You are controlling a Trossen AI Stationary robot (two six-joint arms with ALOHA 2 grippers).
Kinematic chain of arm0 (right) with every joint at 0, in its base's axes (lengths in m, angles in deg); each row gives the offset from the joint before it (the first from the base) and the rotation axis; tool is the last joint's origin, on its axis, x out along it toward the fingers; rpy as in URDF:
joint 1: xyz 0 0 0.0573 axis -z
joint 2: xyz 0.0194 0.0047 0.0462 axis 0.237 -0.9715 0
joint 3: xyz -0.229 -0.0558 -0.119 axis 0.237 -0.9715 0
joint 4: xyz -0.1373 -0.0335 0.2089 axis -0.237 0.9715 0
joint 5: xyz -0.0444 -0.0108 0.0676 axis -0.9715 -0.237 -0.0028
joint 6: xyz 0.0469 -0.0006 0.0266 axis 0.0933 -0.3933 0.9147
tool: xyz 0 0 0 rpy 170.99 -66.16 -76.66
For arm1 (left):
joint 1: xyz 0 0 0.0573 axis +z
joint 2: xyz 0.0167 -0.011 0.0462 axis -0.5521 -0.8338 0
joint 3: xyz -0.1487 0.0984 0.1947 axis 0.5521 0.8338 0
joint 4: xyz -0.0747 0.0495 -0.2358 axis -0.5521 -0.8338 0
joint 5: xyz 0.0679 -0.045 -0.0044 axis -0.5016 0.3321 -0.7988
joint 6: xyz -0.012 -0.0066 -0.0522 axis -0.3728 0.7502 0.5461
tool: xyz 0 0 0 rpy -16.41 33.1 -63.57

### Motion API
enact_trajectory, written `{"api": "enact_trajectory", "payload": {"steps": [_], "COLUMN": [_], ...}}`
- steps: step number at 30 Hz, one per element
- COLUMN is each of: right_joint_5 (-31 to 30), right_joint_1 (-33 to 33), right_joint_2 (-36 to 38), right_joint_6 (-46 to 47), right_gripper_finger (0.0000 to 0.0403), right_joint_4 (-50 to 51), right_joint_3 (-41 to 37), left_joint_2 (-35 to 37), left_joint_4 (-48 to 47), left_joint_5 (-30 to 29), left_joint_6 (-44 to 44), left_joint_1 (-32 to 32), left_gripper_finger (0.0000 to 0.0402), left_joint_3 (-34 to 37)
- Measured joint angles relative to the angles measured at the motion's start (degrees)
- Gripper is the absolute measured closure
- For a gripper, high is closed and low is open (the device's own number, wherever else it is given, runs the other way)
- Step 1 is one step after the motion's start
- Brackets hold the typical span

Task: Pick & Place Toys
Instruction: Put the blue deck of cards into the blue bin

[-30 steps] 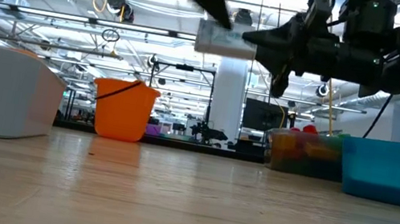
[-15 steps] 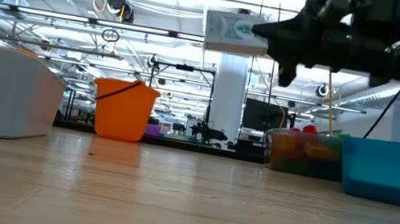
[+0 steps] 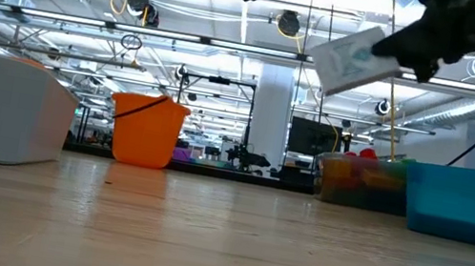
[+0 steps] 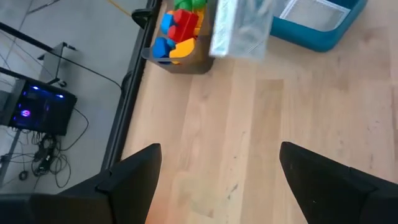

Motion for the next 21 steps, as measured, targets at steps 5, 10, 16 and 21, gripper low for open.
{"api": "enact_trajectory", "payload": {"steps": [5, 10, 16, 21], "right_joint_5": [-3.9, -7.1, -1.3, 5.7], "right_joint_1": [-4.4, -6.5, -6.7, -6.7], "right_joint_2": [5.6, 10.0, 13.4, 13.4], "right_joint_6": [3.3, 4.5, 16.7, 23.1], "right_gripper_finger": [0.0337, 0.0338, 0.0337, 0.0338], "right_joint_4": [8.6, 16.0, 40.2, 53.4], "right_joint_3": [0.0, 0.1, 4.8, 7.8], "left_joint_2": [0.0, 0.0, 0.0, 0.0], "left_joint_4": [0.0, 0.0, 0.3, 0.6], "left_joint_5": [0.1, 0.9, 4.4, 6.1], "left_joint_6": [0.6, 0.9, 0.8, 1.5], "left_joint_1": [0.0, 0.2, 1.2, 2.2], "left_gripper_finger": [0.0071, 0.0078, 0.0077, 0.0079], "left_joint_3": [0.0, 0.0, 0.0, 0.0]}}
